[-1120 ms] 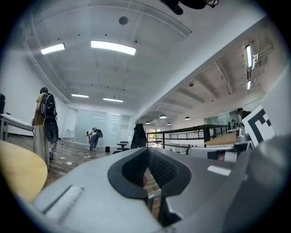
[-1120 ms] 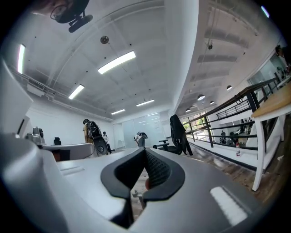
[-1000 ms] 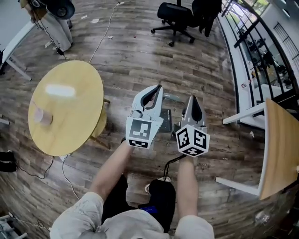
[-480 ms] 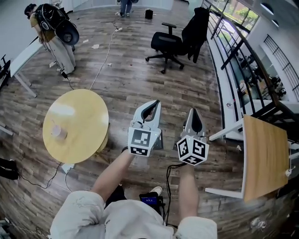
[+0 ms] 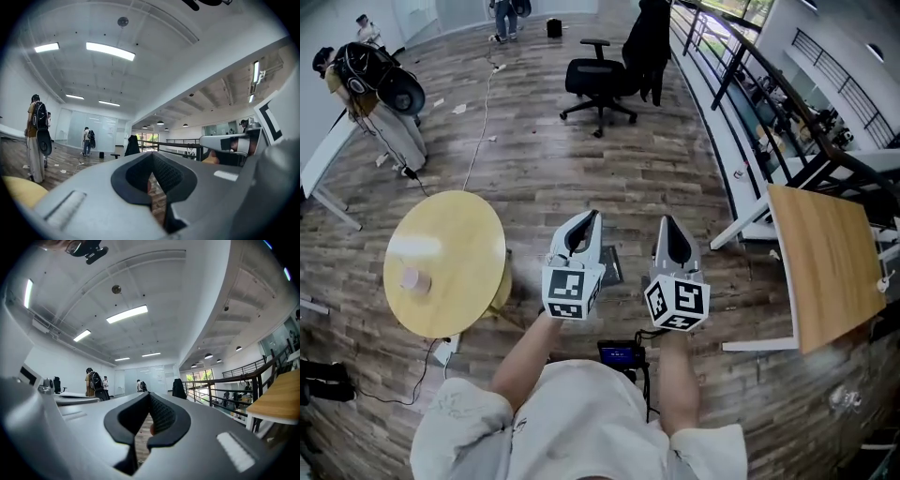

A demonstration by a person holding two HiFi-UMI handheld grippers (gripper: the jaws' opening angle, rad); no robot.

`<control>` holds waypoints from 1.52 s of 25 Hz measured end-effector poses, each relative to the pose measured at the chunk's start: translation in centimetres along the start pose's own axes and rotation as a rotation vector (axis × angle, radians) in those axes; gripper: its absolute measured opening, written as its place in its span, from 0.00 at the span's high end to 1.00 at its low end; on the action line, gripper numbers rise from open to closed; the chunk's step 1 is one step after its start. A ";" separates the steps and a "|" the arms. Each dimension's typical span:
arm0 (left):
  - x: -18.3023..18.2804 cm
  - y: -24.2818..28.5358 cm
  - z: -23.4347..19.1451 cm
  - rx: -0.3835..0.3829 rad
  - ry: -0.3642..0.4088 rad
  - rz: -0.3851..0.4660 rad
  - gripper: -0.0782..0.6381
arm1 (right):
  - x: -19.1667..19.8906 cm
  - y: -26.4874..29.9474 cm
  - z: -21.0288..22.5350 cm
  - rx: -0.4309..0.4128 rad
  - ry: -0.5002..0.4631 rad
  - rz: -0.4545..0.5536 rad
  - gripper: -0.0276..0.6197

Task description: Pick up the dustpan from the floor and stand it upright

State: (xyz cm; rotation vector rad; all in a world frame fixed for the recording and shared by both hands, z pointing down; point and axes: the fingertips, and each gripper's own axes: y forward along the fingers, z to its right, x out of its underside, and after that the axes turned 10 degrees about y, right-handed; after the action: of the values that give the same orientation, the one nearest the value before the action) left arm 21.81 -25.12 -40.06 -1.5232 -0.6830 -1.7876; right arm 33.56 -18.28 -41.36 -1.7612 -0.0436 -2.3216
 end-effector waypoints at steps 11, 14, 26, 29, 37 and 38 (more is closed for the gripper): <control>1.1 -5.2 0.0 -0.014 0.064 0.024 0.87 | 1.7 -5.3 -1.8 0.018 -0.017 0.028 0.95; 0.7 -5.2 -1.6 -0.032 0.068 0.020 0.87 | 1.6 -4.2 -2.5 0.013 -0.007 0.023 0.95; 1.9 -8.7 -6.3 -0.072 0.085 0.005 0.87 | 4.1 -2.7 -8.2 -0.027 -0.038 0.012 0.95; 2.1 -8.9 -7.1 -0.074 0.070 0.001 0.87 | 4.2 -2.3 -8.9 -0.031 -0.047 0.011 0.95; 1.3 -10.0 -6.7 -0.083 0.058 -0.005 0.87 | 3.7 -3.4 -8.8 -0.016 -0.045 -0.008 0.95; 1.1 -9.6 -6.7 -0.081 0.053 -0.005 0.87 | 3.5 -3.1 -8.6 -0.016 -0.043 -0.012 0.95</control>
State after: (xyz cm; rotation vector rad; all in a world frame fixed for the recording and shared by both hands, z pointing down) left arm 10.09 -24.37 -39.84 -1.5224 -0.5953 -1.8727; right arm 23.94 -17.20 -40.03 -1.8236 -0.0427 -2.2980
